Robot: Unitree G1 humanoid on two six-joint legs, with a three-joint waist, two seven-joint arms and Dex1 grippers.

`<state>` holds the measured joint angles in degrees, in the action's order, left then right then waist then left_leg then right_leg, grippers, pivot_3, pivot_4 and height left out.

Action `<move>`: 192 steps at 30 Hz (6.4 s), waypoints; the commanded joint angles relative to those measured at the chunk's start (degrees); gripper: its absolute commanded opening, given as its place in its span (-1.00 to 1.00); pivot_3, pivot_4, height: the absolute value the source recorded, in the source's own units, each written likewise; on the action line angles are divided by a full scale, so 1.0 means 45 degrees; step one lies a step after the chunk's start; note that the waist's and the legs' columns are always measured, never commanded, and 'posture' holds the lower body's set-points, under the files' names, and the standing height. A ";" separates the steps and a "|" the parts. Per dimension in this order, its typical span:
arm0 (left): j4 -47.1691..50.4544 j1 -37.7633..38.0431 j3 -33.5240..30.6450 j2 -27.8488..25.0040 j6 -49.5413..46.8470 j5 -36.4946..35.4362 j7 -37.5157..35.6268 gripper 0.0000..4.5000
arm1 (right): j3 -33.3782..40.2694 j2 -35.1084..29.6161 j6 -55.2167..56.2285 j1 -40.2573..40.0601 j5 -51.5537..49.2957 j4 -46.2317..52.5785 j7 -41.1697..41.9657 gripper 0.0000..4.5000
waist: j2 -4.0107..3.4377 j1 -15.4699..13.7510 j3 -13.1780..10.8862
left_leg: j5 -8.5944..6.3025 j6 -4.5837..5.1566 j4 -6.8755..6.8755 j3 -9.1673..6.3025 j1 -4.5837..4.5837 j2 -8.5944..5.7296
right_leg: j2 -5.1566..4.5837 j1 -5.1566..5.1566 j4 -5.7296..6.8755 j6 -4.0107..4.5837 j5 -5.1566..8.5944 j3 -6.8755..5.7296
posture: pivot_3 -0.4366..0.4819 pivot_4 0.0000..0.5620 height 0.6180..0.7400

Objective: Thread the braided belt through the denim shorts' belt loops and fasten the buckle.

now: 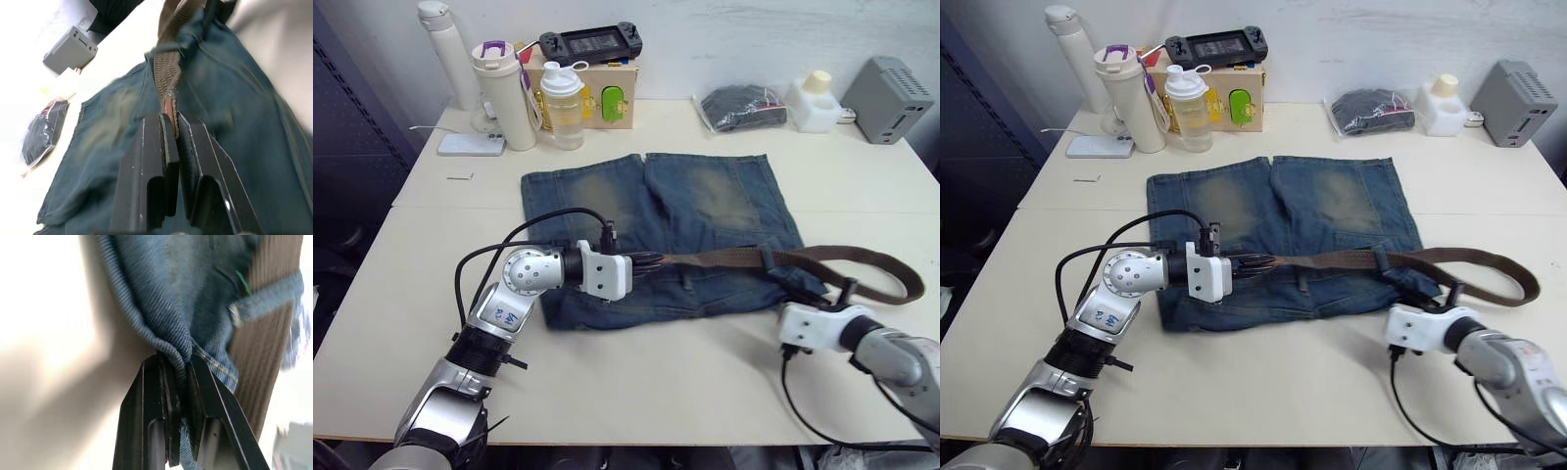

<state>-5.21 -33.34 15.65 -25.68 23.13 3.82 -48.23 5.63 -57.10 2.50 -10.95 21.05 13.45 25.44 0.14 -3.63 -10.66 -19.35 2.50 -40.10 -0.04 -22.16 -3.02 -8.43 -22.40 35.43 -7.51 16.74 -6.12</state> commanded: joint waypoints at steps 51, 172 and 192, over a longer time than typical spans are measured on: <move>0.0248 -0.0108 0.0204 0.0076 0.2867 0.1133 0.1482 -0.93 | 0.0507 0.8794 -0.5662 0.2343 -2.9729 0.4775 -1.3416 0.19 | -0.0067 0.0210 -0.0002 | -0.0005 -0.0003 0.0011 -0.0019 -0.0017 0.0027 | 0.0018 -0.0051 0.0043 0.0041 0.0015 0.0003 | -0.05 -0.47 0.18; -0.1046 0.0545 0.0171 -0.1074 0.3724 0.0884 0.0882 -0.23 | 0.0351 1.0419 -0.9671 0.3595 -2.1157 0.2572 -0.7954 -1.00 | -0.0129 0.0525 -0.0007 | -0.0028 0.0020 0.0036 0.0038 -0.0013 0.0035 | 0.0013 -0.0108 0.0072 0.0051 0.0021 0.0034 | -0.05 -0.47 0.18; -0.3021 -0.0028 0.0475 -0.0976 0.6095 0.4526 0.3804 0.49 | 0.0469 1.0482 -0.9764 0.3630 -2.1383 0.2712 -0.8128 -1.00 | -0.0129 0.0513 -0.0007 | -0.0029 0.0021 0.0038 0.0055 -0.0015 0.0034 | 0.0015 -0.0123 0.0087 0.0050 0.0021 0.0035 | -0.05 -0.47 0.18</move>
<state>-18.87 -32.85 17.83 -30.10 49.05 23.71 -32.84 7.47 -10.32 -41.42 5.20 -73.71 22.57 -11.20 -0.44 -1.32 -10.69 -19.48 2.60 -39.93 0.21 -22.24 -2.87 -8.37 -22.99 35.85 -7.28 16.83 -5.96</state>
